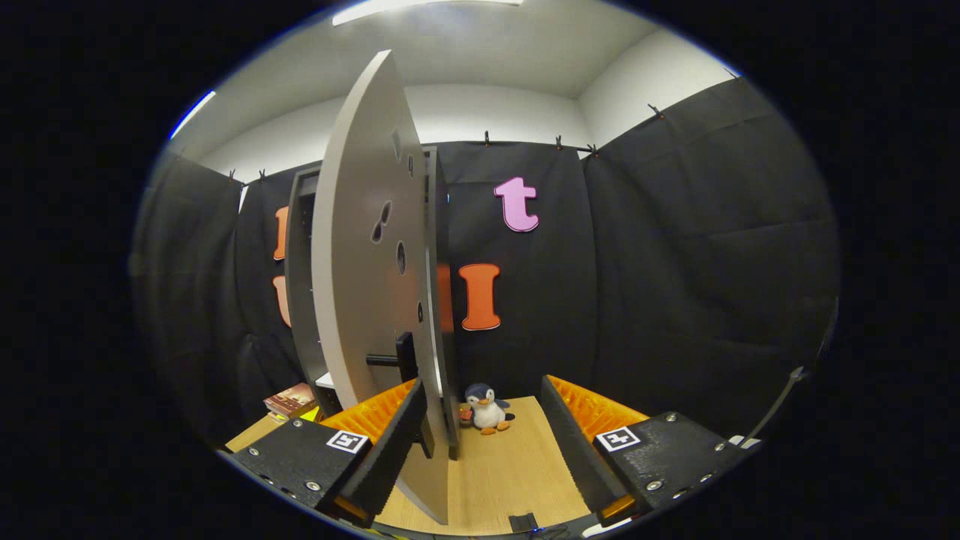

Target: Open the shoe cabinet door, grab the shoes and put them into the shoe cabinet, then close the shoe cabinet door.

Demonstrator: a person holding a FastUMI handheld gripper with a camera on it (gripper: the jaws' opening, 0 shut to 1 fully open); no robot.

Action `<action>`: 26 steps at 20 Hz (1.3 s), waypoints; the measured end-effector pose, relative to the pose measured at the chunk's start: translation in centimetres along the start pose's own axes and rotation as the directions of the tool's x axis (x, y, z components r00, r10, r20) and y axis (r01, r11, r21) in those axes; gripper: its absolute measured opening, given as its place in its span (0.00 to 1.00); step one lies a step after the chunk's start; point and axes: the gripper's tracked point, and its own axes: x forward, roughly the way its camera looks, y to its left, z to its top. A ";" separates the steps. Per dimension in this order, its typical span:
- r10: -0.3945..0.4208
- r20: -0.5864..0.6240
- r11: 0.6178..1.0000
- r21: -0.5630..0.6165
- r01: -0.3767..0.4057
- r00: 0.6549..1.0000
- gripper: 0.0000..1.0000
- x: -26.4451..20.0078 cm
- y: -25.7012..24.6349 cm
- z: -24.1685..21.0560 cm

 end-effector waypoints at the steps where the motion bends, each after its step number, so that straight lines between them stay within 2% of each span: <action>1: 0.018 -0.014 1.000 0.014 -0.018 1.000 0.95 0.2 0.2 -0.4; 4: 0.088 -0.012 0.996 0.014 -0.088 0.996 0.94 0.3 1.5 -1.0; 8: 0.166 -0.006 0.984 0.064 -0.165 0.986 0.89 0.7 2.1 -0.7; 12: 0.184 -0.014 0.983 0.025 -0.183 0.983 0.88 0.8 2.5 -1.0; 16: 0.205 -0.007 0.979 0.002 -0.205 0.979 0.83 0.8 2.9 -0.5; 26: 0.422 -0.020 0.905 0.058 -0.420 0.906 0.83 1.7 5.0 -1.1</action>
